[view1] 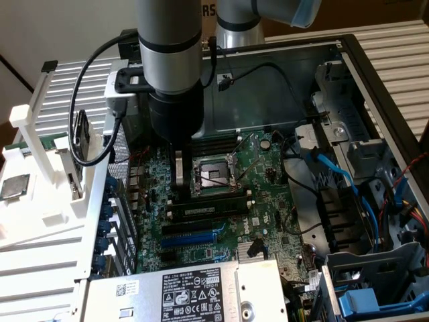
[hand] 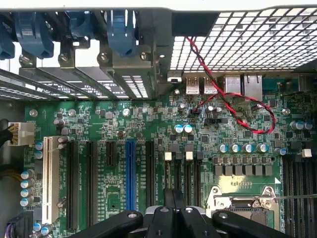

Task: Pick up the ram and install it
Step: 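Press down the ram until it locks into place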

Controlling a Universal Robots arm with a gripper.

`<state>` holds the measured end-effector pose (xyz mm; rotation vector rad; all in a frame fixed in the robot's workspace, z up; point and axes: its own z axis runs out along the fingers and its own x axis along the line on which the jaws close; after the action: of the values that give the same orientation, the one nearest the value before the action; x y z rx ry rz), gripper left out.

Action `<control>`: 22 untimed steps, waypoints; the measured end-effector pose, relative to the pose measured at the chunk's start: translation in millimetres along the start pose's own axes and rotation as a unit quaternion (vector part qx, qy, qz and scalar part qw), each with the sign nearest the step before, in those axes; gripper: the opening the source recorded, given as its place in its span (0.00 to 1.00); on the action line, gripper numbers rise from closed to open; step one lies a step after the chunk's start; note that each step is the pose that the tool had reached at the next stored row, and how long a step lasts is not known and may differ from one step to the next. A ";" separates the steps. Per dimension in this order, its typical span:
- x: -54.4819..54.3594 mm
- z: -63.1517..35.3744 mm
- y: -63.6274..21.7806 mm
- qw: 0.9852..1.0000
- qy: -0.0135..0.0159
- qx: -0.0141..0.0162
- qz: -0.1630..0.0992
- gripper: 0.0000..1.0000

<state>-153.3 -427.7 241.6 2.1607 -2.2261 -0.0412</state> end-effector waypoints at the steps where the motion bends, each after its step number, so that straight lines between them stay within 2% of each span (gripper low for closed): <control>1: -0.4 0.5 2.6 1.000 0.000 0.001 0.000 0.11; 4: -0.6 2.6 7.0 1.000 0.000 0.004 0.000 0.11; 9: -0.7 4.8 7.1 1.000 0.000 0.012 0.000 0.11; 12: -1.2 5.8 7.0 1.000 0.000 0.015 0.000 0.11; 17: -1.4 7.0 6.5 1.000 0.000 0.017 0.000 0.11; 22: -1.5 8.4 5.2 1.000 0.000 0.018 0.000 0.11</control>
<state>-158.8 -426.1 233.4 2.1782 -2.2444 -0.0028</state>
